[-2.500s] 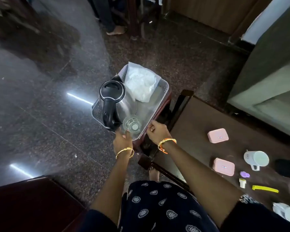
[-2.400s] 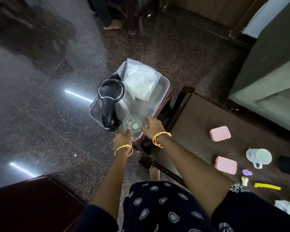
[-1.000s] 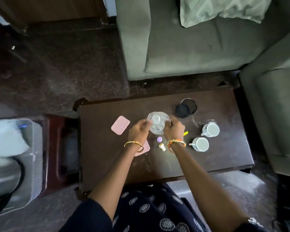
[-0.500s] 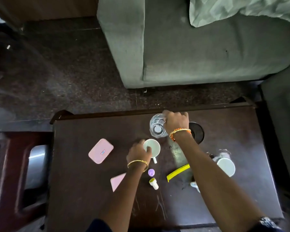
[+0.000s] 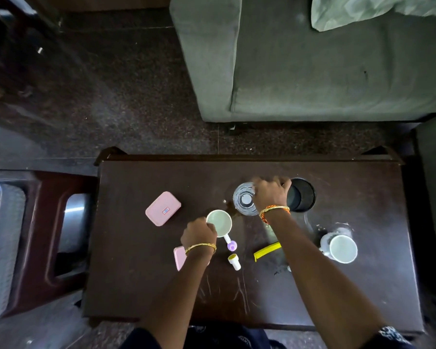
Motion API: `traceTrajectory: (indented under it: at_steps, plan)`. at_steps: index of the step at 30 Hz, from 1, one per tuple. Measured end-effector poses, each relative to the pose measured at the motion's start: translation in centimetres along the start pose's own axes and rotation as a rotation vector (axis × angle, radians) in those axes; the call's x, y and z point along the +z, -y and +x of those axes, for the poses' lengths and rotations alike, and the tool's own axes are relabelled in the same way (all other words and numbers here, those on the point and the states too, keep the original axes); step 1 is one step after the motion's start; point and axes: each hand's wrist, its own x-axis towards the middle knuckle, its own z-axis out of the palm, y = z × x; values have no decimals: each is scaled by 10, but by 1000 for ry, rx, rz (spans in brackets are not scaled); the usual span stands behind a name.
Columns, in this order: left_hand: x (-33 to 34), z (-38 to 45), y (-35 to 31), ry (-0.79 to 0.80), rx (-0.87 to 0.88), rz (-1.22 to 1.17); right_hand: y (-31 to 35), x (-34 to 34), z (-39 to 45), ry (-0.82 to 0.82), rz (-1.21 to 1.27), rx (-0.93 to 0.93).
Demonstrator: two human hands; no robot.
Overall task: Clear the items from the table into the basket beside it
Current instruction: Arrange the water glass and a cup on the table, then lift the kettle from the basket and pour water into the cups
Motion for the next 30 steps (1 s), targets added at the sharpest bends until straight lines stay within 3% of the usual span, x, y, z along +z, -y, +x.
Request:
traceTrajectory:
  at_steps: [5, 10, 15, 19, 23, 26, 30]
  plan:
    - [-13, -9, 10, -47, -2, -91, 7, -9, -12, 17, -12, 35]
    - [-46, -20, 27, -233, 84, -358, 44, -36, -43, -204, 297, -4]
    - [-95, -27, 83, -410, 58, -560, 118, -58, -91, -400, 570, -272]
    - [-135, -32, 147, -559, -31, -661, 186, -48, -131, -255, 714, -386]
    - [-176, -43, 236, -908, -93, -723, 265, -26, -174, -42, 786, -400]
    - [-199, -50, 313, -1079, -292, -741, 331, -9, -205, 102, 798, -457]
    - [-216, -63, 406, -1175, -539, -780, 421, 19, -252, 268, 827, -516]
